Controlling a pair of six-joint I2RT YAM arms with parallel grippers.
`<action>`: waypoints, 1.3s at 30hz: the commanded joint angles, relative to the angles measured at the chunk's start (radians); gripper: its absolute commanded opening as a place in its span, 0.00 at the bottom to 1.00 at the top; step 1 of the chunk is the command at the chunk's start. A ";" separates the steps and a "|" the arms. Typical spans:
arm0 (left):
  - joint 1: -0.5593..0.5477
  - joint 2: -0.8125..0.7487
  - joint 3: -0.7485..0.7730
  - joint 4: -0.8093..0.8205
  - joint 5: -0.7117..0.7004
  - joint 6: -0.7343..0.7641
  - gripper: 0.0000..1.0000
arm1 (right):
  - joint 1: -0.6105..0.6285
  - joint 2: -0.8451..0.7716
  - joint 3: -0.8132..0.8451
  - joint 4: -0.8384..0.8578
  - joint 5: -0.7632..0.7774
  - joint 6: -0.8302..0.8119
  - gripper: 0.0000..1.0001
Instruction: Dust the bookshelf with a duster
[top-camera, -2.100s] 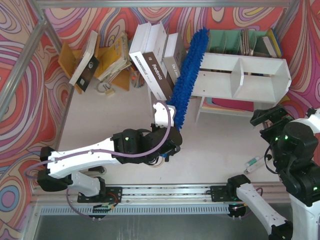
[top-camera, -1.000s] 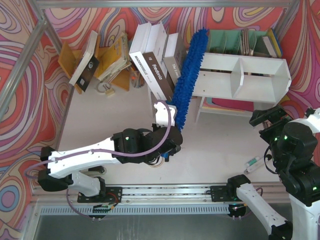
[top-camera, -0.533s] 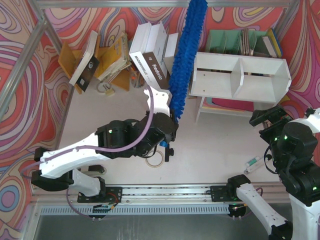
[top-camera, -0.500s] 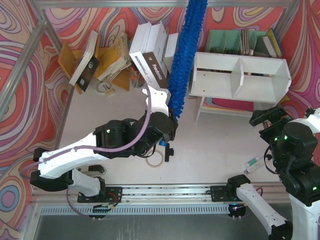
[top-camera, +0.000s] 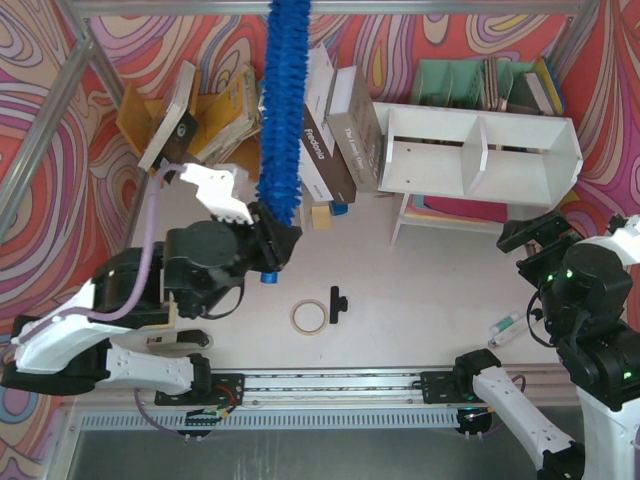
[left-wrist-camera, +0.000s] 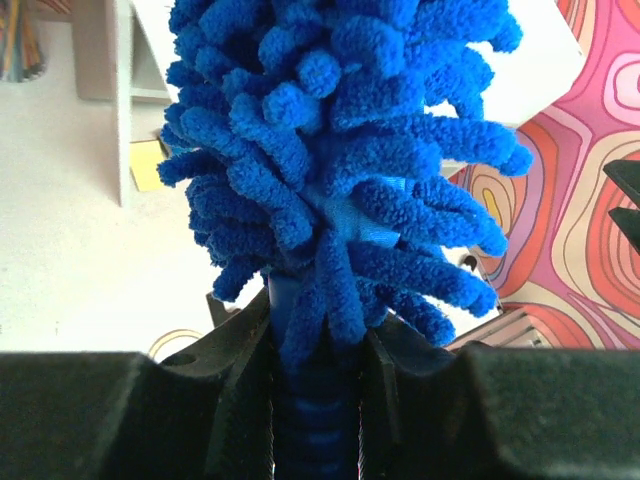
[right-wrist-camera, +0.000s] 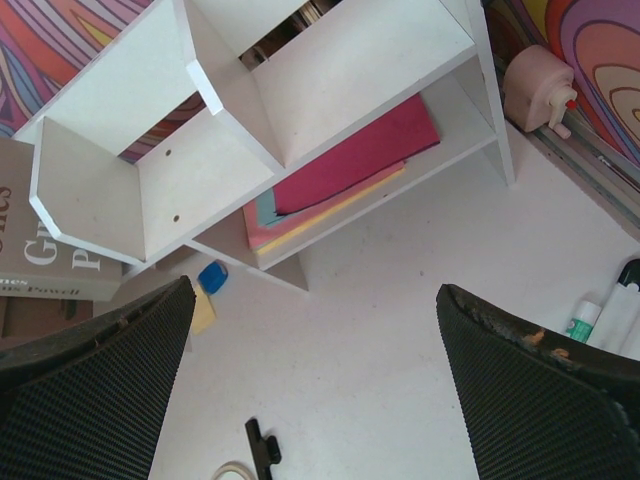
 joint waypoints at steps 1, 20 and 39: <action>0.000 -0.084 -0.081 0.032 -0.070 -0.024 0.00 | 0.006 0.002 -0.018 0.027 0.003 0.008 0.94; 0.010 0.008 -0.082 0.026 -0.030 -0.035 0.00 | 0.006 -0.009 -0.030 0.017 -0.005 0.018 0.94; 0.014 -0.064 -0.129 0.012 -0.051 -0.054 0.00 | 0.005 -0.012 -0.046 0.024 -0.015 0.022 0.94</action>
